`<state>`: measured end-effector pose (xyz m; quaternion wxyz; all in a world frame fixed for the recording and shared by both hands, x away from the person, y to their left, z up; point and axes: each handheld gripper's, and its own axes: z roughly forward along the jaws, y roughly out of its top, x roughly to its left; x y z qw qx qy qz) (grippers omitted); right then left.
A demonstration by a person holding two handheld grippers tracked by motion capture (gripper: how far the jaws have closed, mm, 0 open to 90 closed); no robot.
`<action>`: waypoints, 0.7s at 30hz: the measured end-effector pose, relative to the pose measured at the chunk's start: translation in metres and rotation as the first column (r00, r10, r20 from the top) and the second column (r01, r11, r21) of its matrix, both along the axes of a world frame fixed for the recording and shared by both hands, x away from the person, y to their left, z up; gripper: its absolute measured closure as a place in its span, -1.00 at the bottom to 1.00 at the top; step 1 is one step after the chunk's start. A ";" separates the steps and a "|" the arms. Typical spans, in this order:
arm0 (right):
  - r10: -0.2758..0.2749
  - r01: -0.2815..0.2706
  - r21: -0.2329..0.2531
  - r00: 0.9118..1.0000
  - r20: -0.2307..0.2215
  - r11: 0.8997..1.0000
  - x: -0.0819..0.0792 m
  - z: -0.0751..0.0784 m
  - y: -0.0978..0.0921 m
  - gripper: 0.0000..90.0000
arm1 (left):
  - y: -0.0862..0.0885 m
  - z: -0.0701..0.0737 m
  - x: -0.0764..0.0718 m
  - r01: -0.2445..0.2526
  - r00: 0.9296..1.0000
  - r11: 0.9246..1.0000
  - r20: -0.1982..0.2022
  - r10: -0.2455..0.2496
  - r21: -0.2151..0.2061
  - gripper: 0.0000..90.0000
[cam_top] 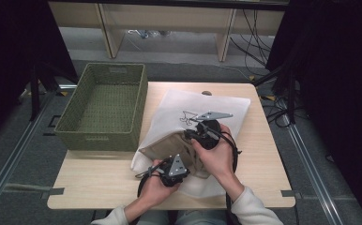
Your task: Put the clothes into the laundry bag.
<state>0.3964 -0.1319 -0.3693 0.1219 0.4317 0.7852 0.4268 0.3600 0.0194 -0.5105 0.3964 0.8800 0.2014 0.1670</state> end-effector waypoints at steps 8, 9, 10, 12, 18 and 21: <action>0.008 -0.008 -0.003 1.000 0.005 1.000 0.001 0.000 -0.001 0.94 | -0.016 -0.004 0.012 0.007 1.000 0.999 -0.022 -0.007 0.032 0.97; -0.003 0.003 -0.002 1.000 -0.008 1.000 0.000 0.000 -0.001 0.94 | -0.017 -0.005 0.012 0.005 1.000 1.000 -0.020 -0.004 0.029 0.97; 0.000 0.000 -0.002 1.000 -0.003 1.000 0.000 0.000 -0.001 0.94 | -0.017 -0.004 0.013 0.011 0.999 0.999 -0.032 -0.010 0.036 0.97; 0.004 -0.004 -0.004 1.000 0.007 1.000 0.001 0.000 0.000 0.94 | -0.018 -0.005 0.015 0.007 1.000 0.999 -0.029 -0.006 0.038 0.97; -0.012 0.012 -0.003 1.000 -0.011 1.000 0.000 0.000 -0.001 0.94 | -0.027 -0.007 0.022 -0.016 1.000 1.000 -0.016 0.016 0.016 0.97; -0.010 0.010 -0.009 1.000 -0.003 1.000 0.001 0.000 -0.002 0.94 | -0.029 -0.007 0.024 -0.021 1.000 1.000 -0.016 0.021 0.009 0.96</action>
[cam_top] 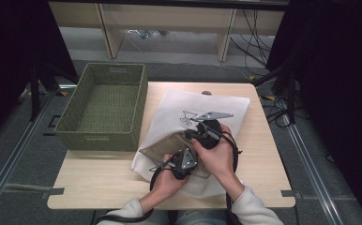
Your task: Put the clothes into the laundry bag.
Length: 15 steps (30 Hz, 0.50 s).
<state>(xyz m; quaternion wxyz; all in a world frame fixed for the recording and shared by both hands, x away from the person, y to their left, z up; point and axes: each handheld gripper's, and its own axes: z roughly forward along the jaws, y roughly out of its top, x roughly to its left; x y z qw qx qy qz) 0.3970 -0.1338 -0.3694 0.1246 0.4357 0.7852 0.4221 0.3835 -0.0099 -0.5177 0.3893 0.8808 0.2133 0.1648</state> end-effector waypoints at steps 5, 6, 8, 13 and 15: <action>0.008 -0.008 0.000 1.000 0.003 1.000 0.000 -0.001 -0.001 0.94 | 0.008 0.004 -0.006 0.022 1.000 1.000 0.001 -0.022 -0.003 0.82; -0.002 0.002 0.015 1.000 -0.009 1.000 -0.001 -0.002 0.001 0.94 | 0.010 0.005 -0.009 0.020 1.000 1.000 0.018 -0.020 -0.017 0.80; -0.001 0.001 -0.003 1.000 -0.006 1.000 -0.001 -0.002 0.000 0.94 | 0.017 0.008 -0.018 -0.007 1.000 0.996 0.024 0.009 -0.090 0.79; 0.010 -0.010 -0.008 1.000 -0.017 1.000 -0.001 -0.006 -0.001 0.93 | 0.063 0.027 -0.036 -0.029 0.998 0.994 0.045 0.034 -0.102 0.75; 0.008 -0.008 -0.006 1.000 -0.024 1.000 -0.001 -0.008 -0.001 0.93 | 0.076 0.029 -0.039 -0.046 0.998 0.992 0.041 0.051 -0.118 0.75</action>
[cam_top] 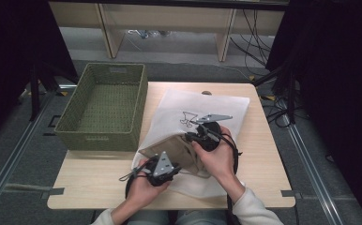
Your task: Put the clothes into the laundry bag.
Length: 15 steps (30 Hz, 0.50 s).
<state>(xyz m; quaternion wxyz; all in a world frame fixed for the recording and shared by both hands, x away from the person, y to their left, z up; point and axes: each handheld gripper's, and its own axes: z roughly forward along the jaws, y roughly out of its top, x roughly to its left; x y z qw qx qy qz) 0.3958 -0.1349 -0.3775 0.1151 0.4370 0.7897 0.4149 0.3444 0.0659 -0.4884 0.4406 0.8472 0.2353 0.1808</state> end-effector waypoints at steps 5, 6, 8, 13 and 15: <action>0.007 -0.008 -0.022 0.999 -0.032 1.000 -0.003 -0.003 0.003 0.93 | 0.034 0.001 -0.010 -0.076 0.997 0.995 -0.014 0.076 -0.062 0.73; 0.035 -0.036 -0.039 0.999 -0.030 0.999 -0.001 -0.005 0.002 0.93 | 0.039 0.001 -0.011 -0.083 0.997 0.995 -0.013 0.083 -0.064 0.72; 0.035 -0.039 -0.049 0.997 -0.065 0.998 -0.003 -0.008 0.002 0.93 | 0.048 0.001 -0.014 -0.105 0.994 0.991 -0.013 0.104 -0.078 0.72; 0.057 -0.073 -0.101 0.987 -0.150 0.992 -0.001 -0.023 -0.003 0.92 | 0.070 0.004 -0.015 -0.163 0.987 0.982 -0.006 0.163 -0.092 0.70; 0.057 -0.081 -0.106 0.976 -0.212 0.991 0.002 -0.039 -0.006 0.93 | 0.076 0.004 -0.014 -0.175 0.985 0.981 0.000 0.175 -0.089 0.69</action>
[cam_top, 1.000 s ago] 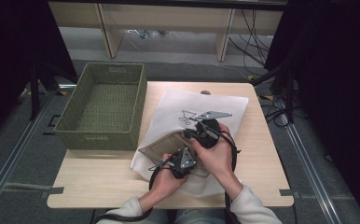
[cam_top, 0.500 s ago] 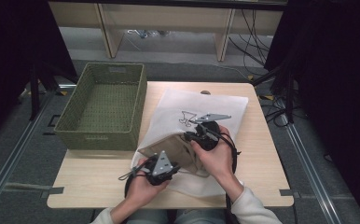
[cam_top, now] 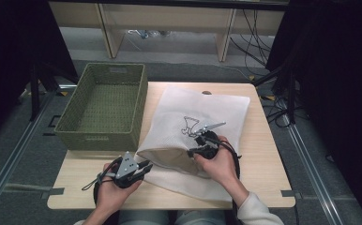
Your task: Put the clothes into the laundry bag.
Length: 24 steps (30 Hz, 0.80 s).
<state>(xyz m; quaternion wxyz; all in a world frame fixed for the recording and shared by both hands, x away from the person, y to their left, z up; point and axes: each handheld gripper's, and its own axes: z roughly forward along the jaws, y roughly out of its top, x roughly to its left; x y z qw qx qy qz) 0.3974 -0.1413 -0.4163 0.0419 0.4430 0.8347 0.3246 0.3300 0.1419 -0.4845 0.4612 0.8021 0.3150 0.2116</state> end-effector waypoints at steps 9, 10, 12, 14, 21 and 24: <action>0.005 -0.015 -0.071 0.991 -0.135 0.997 0.004 -0.039 -0.010 1.00 | -0.004 -0.006 0.002 0.011 1.000 1.000 -0.016 -0.011 0.003 0.65; 0.005 -0.015 -0.077 0.992 -0.129 0.997 0.003 -0.036 -0.009 0.98 | -0.004 -0.006 0.000 -0.003 1.000 1.000 -0.025 0.003 -0.001 0.65; 0.003 -0.012 -0.079 0.994 -0.107 0.997 -0.001 -0.027 -0.007 0.93 | -0.001 -0.005 0.002 0.001 1.000 1.000 -0.007 -0.001 0.012 0.64; -0.002 -0.004 -0.079 0.997 -0.077 0.997 -0.005 -0.017 -0.005 0.87 | 0.000 -0.005 0.003 -0.006 1.000 1.000 -0.009 0.006 -0.001 0.62; -0.005 0.014 -0.072 0.992 0.123 0.997 -0.014 0.008 0.003 0.51 | 0.002 -0.004 0.003 -0.043 0.999 0.998 0.001 0.043 -0.044 0.54; 0.062 -0.040 -0.120 0.981 0.183 0.992 -0.008 0.004 0.009 0.34 | 0.004 -0.002 0.002 -0.053 0.998 0.998 0.011 0.054 -0.042 0.50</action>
